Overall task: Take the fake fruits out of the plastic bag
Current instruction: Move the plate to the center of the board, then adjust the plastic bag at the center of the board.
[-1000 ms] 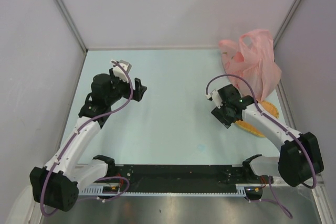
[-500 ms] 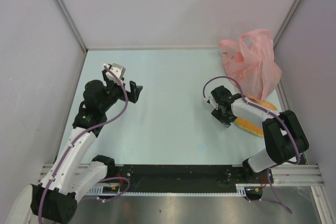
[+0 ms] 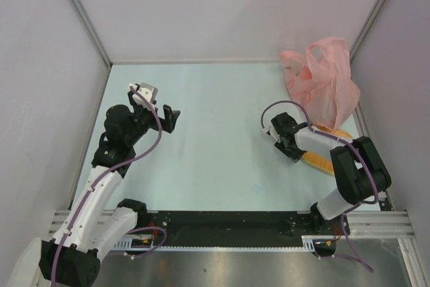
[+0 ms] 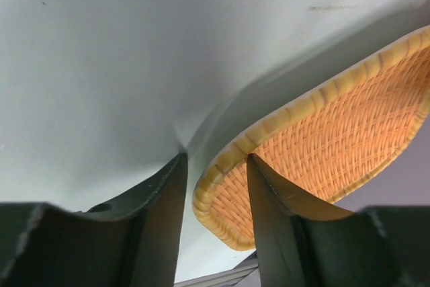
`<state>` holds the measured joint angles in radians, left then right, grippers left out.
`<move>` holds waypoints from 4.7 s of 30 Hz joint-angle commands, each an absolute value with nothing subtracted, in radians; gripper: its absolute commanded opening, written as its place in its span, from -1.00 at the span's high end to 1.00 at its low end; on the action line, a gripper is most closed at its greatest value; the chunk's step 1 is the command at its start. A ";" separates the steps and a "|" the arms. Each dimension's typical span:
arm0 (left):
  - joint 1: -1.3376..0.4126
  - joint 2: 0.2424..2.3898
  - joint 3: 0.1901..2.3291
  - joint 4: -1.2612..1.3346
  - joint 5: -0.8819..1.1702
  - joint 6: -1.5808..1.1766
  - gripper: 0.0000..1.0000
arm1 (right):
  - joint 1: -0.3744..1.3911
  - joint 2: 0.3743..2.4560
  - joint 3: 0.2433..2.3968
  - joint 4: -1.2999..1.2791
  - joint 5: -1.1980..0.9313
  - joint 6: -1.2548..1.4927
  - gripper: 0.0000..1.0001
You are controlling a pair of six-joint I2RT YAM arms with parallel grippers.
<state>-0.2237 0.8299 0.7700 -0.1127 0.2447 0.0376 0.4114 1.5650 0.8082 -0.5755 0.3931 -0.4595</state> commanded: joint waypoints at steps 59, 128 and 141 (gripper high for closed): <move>-0.114 0.719 0.877 -0.399 0.327 0.213 -1.00 | 1.376 1.396 0.935 -0.561 -0.159 -0.362 -1.00; -0.258 1.338 1.169 -0.176 0.385 -0.083 -0.99 | 0.224 1.881 1.822 -0.209 0.068 0.025 1.00; -0.233 1.253 1.204 -0.236 0.244 -0.069 -0.99 | 0.551 1.942 2.069 -0.210 -0.159 0.048 1.00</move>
<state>-0.2459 1.3258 1.1706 -0.2123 0.3225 -0.0879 0.5072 1.9358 2.0243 -0.2451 -0.0528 0.0250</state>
